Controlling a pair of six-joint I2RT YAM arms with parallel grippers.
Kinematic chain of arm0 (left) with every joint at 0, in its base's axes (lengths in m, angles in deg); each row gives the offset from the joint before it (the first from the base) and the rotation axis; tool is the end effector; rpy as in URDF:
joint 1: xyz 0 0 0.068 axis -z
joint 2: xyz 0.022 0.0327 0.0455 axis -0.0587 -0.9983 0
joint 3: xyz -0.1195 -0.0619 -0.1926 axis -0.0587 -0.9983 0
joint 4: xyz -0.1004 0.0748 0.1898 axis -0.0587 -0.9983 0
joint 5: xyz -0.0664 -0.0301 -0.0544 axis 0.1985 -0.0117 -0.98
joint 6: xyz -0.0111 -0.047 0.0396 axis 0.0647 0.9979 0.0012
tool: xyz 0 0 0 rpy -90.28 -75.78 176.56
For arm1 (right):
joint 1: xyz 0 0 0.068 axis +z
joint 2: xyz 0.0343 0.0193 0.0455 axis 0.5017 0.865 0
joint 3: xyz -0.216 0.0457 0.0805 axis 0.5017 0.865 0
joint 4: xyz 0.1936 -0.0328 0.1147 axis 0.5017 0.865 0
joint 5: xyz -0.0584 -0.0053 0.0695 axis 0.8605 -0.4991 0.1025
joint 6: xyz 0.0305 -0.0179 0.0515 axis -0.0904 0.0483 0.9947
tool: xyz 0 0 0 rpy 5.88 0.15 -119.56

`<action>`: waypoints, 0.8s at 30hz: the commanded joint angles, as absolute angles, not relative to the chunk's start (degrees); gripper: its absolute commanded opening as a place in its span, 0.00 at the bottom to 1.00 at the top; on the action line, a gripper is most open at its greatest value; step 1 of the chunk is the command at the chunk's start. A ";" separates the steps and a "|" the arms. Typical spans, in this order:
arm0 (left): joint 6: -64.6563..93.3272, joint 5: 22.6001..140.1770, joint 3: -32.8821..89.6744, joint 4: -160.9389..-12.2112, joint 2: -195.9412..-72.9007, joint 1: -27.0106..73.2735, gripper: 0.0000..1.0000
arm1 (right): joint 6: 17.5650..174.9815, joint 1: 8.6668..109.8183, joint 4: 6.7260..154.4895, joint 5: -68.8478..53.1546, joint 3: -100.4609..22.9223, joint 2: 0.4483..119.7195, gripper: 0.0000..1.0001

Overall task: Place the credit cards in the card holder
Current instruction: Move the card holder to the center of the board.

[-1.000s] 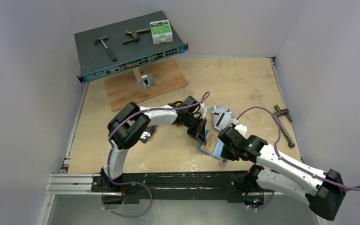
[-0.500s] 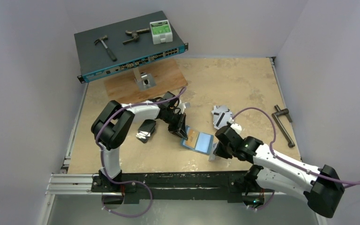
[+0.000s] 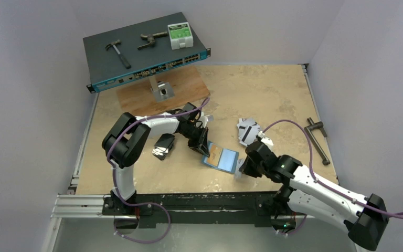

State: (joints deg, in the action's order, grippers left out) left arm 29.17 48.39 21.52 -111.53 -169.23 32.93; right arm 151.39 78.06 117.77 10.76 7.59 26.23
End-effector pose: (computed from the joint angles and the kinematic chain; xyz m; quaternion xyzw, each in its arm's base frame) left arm 0.2466 -0.2201 0.1181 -0.1467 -0.9091 0.3891 0.0258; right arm 0.1087 0.1068 0.1716 0.1437 0.9407 0.1877 0.2433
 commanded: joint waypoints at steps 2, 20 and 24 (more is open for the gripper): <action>25.62 53.86 23.23 -114.46 -167.51 33.02 0.00 | 151.48 78.17 121.11 11.79 5.56 20.88 0.00; 25.76 53.56 22.67 -113.33 -166.91 33.06 0.00 | 149.09 78.19 111.95 8.43 8.27 27.29 0.00; 25.70 53.70 22.63 -113.40 -166.77 33.02 0.00 | 149.38 78.10 110.31 7.62 9.56 27.87 0.00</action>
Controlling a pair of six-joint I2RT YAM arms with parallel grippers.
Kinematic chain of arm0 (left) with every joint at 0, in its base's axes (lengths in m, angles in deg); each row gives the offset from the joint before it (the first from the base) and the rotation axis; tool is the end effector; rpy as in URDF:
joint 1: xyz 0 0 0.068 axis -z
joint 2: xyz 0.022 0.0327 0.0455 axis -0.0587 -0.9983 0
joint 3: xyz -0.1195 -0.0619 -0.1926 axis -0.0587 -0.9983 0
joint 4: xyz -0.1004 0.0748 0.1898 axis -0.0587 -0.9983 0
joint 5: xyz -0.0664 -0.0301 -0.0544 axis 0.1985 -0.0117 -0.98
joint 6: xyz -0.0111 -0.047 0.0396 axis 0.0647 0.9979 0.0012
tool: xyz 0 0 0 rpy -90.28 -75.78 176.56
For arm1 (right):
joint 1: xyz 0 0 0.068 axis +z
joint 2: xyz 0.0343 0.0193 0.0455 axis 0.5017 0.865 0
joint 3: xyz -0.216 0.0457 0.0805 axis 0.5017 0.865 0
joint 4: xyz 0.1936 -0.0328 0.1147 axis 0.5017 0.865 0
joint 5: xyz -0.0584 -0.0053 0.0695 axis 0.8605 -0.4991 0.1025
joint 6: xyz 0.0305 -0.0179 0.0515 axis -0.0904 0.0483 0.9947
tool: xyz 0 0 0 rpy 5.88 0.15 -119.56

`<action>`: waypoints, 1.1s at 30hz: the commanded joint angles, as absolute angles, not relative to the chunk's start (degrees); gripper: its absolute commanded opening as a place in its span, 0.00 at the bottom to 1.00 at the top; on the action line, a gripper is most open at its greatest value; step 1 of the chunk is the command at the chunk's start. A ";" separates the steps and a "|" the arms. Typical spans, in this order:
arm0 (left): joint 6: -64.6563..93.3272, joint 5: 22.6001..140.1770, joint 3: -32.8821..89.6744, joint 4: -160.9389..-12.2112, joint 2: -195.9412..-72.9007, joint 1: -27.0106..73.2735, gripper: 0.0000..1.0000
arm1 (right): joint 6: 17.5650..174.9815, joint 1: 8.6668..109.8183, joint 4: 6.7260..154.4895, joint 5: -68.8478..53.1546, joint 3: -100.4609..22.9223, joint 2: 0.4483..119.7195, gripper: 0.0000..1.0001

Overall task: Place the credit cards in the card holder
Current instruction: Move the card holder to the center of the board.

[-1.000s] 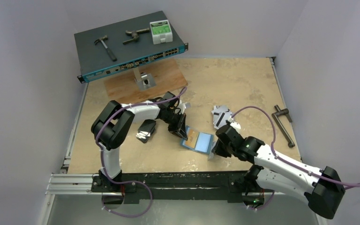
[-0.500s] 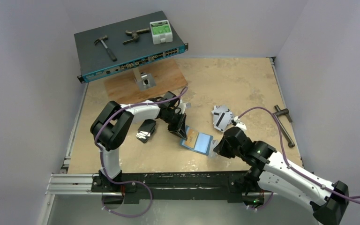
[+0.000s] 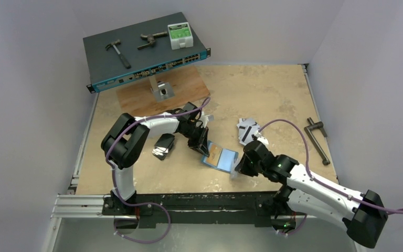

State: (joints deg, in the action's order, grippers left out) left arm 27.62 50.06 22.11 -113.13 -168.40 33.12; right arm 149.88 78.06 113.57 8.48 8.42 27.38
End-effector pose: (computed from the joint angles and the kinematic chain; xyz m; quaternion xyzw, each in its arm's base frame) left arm 0.2461 -0.2198 0.1230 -0.1579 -0.9123 0.3777 0.0148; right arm 0.1119 0.1133 0.1696 0.1264 0.9388 0.2112 0.2411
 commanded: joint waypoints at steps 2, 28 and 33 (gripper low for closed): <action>25.77 53.74 22.63 -113.27 -166.64 33.04 0.00 | 149.36 78.10 109.75 7.29 9.94 28.40 0.00; 26.05 53.47 22.58 -112.95 -166.41 33.04 0.00 | 150.35 78.10 111.60 7.31 10.77 28.05 0.00; 26.05 53.35 22.54 -112.81 -166.49 33.02 0.00 | 150.19 78.03 110.67 7.29 10.83 28.57 0.00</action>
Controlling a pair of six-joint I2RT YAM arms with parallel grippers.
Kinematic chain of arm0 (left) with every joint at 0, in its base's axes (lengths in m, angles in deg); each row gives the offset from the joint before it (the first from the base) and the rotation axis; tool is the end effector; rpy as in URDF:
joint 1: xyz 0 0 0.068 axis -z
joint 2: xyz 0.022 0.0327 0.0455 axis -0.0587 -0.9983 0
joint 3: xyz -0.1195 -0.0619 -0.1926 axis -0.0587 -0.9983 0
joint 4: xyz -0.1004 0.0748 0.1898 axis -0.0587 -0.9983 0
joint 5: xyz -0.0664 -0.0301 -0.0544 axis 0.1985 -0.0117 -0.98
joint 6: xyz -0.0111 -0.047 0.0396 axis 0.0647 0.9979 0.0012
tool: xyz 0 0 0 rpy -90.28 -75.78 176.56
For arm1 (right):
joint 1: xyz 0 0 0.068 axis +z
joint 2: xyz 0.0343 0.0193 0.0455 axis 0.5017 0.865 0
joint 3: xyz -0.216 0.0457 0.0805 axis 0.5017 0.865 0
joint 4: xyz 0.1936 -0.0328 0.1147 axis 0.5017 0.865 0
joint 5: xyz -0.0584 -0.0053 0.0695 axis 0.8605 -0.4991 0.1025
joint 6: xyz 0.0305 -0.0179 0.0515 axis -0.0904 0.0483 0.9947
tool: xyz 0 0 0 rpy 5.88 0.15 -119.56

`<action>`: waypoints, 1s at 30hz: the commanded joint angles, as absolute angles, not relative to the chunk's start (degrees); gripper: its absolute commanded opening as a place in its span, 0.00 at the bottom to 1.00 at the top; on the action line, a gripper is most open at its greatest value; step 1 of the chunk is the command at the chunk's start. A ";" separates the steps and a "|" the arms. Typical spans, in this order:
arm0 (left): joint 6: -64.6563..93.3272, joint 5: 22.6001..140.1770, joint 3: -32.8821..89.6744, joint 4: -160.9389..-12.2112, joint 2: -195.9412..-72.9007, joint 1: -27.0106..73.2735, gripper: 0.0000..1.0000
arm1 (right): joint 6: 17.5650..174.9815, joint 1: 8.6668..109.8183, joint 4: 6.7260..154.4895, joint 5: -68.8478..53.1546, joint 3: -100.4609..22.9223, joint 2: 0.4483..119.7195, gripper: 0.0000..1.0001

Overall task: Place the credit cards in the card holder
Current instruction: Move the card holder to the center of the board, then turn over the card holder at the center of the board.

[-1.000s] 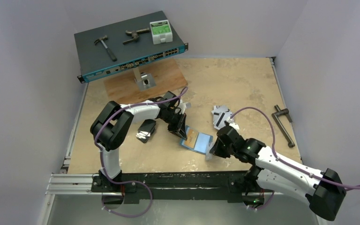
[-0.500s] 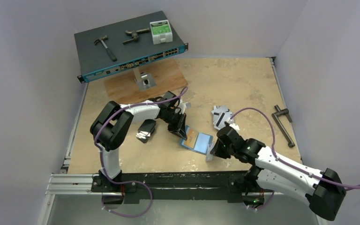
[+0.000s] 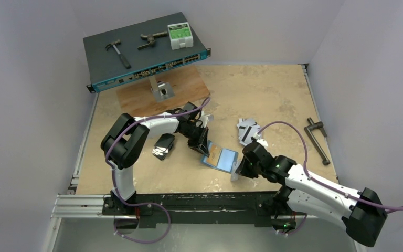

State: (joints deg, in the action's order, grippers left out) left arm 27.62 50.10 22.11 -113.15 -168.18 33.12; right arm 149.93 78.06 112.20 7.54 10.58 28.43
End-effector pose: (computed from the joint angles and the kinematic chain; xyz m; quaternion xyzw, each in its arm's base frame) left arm 0.2461 -0.2197 0.1242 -0.1584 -0.9120 0.3781 0.0132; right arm 0.1106 0.1129 0.1578 0.1238 0.9445 0.2034 0.2261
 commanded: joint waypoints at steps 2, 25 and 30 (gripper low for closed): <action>26.04 53.28 22.59 -112.82 -166.58 33.02 0.00 | 150.06 78.10 110.69 7.25 10.74 28.58 0.00; 26.05 53.20 22.50 -112.83 -166.49 33.07 0.00 | 149.31 78.10 110.88 7.01 10.75 27.43 0.00; 26.22 53.01 22.67 -112.76 -166.67 33.05 0.00 | 149.40 78.10 110.37 6.66 11.07 27.63 0.00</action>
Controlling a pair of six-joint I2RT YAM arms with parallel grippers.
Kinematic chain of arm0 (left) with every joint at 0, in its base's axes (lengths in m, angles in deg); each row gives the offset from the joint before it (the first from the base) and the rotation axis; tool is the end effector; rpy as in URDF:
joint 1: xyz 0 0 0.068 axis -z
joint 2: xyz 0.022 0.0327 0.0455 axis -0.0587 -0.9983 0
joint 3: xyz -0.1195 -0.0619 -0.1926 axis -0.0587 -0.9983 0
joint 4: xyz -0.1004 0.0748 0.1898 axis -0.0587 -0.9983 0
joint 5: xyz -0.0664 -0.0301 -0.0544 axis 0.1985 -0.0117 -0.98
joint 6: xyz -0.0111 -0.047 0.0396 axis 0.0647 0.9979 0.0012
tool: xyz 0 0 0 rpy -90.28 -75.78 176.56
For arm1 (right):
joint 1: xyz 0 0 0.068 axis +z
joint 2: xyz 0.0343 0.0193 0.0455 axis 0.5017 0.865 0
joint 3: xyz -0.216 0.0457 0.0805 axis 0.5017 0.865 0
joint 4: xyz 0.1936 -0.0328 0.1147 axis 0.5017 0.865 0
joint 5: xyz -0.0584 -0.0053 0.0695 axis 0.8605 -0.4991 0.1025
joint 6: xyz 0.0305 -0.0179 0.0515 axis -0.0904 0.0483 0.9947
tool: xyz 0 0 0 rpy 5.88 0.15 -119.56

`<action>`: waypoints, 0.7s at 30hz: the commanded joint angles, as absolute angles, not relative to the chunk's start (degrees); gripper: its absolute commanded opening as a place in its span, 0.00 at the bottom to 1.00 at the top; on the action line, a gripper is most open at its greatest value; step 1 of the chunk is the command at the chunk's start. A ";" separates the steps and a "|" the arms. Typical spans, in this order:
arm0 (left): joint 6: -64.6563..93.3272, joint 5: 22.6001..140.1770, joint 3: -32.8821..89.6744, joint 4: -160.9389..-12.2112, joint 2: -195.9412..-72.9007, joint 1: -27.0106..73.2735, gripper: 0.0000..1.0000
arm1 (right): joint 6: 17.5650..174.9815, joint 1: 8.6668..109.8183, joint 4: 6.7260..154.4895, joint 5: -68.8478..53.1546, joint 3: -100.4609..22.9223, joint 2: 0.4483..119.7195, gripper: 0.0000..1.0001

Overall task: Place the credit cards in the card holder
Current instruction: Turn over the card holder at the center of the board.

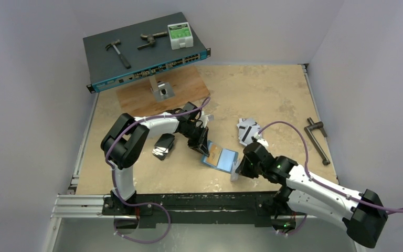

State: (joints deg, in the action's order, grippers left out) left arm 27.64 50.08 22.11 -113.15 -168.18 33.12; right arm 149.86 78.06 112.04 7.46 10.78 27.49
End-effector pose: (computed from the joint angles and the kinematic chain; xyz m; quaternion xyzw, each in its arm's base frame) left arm 0.2461 -0.2197 0.1242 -0.1583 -0.9120 0.3783 0.0134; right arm 0.1100 0.1123 0.1593 0.1233 0.9423 0.2098 0.2300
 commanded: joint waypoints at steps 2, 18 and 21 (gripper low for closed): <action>26.14 53.00 22.68 -112.85 -166.69 33.05 0.00 | 149.35 78.10 110.17 6.66 11.33 27.36 0.00; 26.22 52.96 22.85 -112.94 -166.88 33.06 0.00 | 149.02 78.10 110.84 6.35 11.22 26.18 0.00; 26.16 52.93 22.85 -112.94 -166.77 33.02 0.00 | 148.92 78.10 110.07 6.22 11.49 26.82 0.00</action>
